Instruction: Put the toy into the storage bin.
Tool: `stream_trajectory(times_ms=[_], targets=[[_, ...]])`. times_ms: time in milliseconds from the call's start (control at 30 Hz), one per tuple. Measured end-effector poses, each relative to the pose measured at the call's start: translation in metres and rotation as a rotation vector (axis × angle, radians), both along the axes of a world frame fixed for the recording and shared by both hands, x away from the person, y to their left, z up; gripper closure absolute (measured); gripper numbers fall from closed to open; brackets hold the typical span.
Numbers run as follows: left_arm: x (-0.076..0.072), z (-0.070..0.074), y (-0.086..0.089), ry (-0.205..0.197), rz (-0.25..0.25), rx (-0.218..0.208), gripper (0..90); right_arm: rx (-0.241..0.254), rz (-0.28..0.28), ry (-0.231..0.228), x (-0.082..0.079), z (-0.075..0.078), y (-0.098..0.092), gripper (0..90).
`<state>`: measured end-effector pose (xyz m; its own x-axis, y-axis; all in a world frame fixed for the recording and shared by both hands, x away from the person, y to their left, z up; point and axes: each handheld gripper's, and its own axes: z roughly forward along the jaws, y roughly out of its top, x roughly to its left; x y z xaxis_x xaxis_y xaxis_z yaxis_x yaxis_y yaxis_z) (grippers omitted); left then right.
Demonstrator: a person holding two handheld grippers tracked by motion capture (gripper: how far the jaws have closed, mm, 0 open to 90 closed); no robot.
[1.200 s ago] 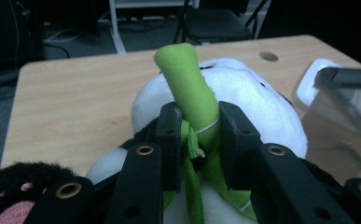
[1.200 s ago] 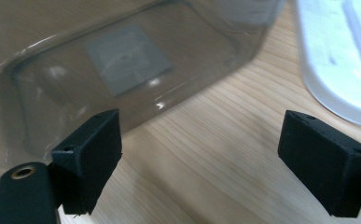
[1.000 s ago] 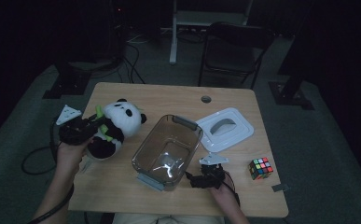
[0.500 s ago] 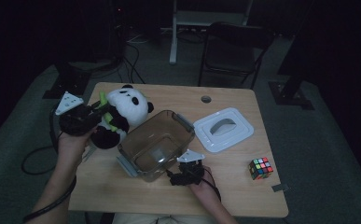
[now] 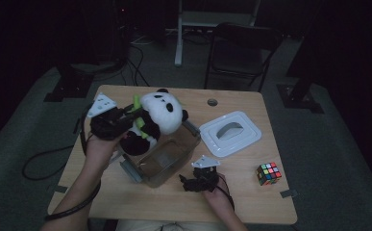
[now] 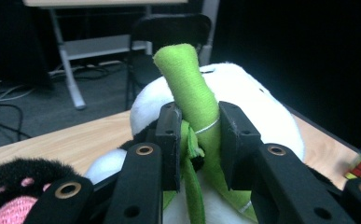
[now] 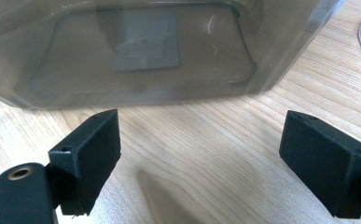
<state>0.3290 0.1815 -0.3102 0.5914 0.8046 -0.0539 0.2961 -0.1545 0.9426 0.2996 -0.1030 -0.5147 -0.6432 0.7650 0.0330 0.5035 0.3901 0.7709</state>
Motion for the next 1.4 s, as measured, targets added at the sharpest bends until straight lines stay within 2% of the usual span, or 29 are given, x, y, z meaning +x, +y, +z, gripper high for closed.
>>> stream_trajectory(times_ms=[167, 333, 400, 467, 533, 633, 667, 733, 800, 867, 967, 1267, 1400], targets=[[0.000, -0.013, -0.023, 0.026, -0.052, 0.019, 72.5, 0.007, -0.002, 0.000, 0.000, 0.000, -0.002, 12.2], [-0.002, -0.027, -0.035, 0.051, -0.070, 0.058, 72.3, 0.019, -0.004, 0.007, 0.001, 0.000, -0.005, 12.3], [-0.003, -0.030, -0.037, 0.054, -0.072, 0.065, 72.2, 0.021, -0.004, 0.008, 0.001, 0.000, -0.006, 12.2], [-0.004, -0.038, -0.039, 0.053, -0.066, 0.094, 72.2, 0.024, -0.004, 0.009, 0.001, 0.000, -0.006, 12.3], [-0.002, -0.043, -0.037, 0.082, -0.077, 0.103, 71.0, 0.026, -0.002, 0.012, 0.002, -0.001, -0.007, 12.3], [-0.003, -0.053, -0.035, 0.099, -0.068, 0.122, 67.8, 0.027, 0.002, 0.024, 0.001, -0.002, -0.006, 12.3], [-0.002, -0.055, -0.033, 0.103, -0.065, 0.110, 65.4, 0.026, 0.005, 0.027, 0.001, -0.002, -0.006, 12.3], [-0.001, -0.055, -0.028, 0.118, -0.080, 0.084, 63.8, 0.024, 0.009, 0.030, 0.002, -0.002, -0.005, 12.3], [0.000, -0.053, -0.026, 0.118, -0.086, 0.083, 59.7, 0.026, 0.011, 0.033, 0.002, -0.002, -0.004, 12.3], [0.001, -0.051, -0.024, 0.132, -0.107, 0.067, 52.2, 0.025, 0.014, 0.036, 0.002, -0.002, -0.004, 12.3], [0.000, -0.048, -0.020, 0.129, -0.111, 0.049, 43.4, 0.025, 0.018, 0.037, 0.002, -0.002, -0.004, 12.3], [-0.001, -0.036, -0.006, 0.104, -0.113, 0.039, 40.6, 0.022, 0.022, 0.038, 0.003, -0.002, -0.006, 12.3], [0.001, -0.032, 0.004, 0.096, -0.113, 0.025, 36.2, 0.024, 0.021, 0.038, 0.003, 0.000, -0.007, 12.3]])
